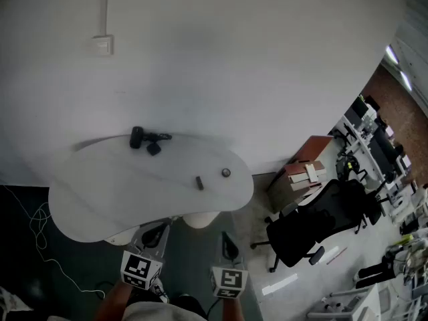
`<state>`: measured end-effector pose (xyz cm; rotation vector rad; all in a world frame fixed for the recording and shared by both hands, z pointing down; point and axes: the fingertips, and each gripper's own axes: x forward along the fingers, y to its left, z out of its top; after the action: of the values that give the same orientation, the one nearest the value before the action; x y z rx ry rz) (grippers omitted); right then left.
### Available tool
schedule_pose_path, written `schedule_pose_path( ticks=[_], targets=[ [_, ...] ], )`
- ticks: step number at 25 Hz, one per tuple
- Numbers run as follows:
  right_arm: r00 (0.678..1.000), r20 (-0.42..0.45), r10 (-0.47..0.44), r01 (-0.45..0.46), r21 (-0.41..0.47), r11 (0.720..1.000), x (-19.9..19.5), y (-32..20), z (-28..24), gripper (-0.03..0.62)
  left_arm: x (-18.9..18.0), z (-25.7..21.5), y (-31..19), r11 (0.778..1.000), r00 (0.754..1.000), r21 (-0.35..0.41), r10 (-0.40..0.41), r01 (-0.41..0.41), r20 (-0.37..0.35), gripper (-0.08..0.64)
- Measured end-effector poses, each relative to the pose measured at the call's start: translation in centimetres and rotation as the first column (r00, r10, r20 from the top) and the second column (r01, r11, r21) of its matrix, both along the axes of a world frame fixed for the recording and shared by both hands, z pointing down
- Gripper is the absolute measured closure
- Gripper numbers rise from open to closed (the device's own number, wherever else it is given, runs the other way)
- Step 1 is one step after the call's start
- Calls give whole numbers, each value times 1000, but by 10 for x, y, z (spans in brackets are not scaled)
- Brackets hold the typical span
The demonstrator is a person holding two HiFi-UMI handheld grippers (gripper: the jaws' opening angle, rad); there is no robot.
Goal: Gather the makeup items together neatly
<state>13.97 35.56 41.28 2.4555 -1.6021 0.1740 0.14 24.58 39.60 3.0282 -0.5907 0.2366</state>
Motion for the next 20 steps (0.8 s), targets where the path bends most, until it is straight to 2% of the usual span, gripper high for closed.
schedule_pose_path(
  ticks=[5,12,20],
  targets=[
    [999,33,18,-17,-17,1000,-2,-5,13,588,-3,6,-10,1000,1000,-3,11,-11,3,549],
    [999,27,19,-18,-38,999,-8,-17,17,589,1,16,-21,999,1000,-23,26,-25,8,549],
    [998,62,19,-14,-84,996,18,-39,42,589,22,35,-44,998,1000,-62,12,-11,22,549]
  ],
)
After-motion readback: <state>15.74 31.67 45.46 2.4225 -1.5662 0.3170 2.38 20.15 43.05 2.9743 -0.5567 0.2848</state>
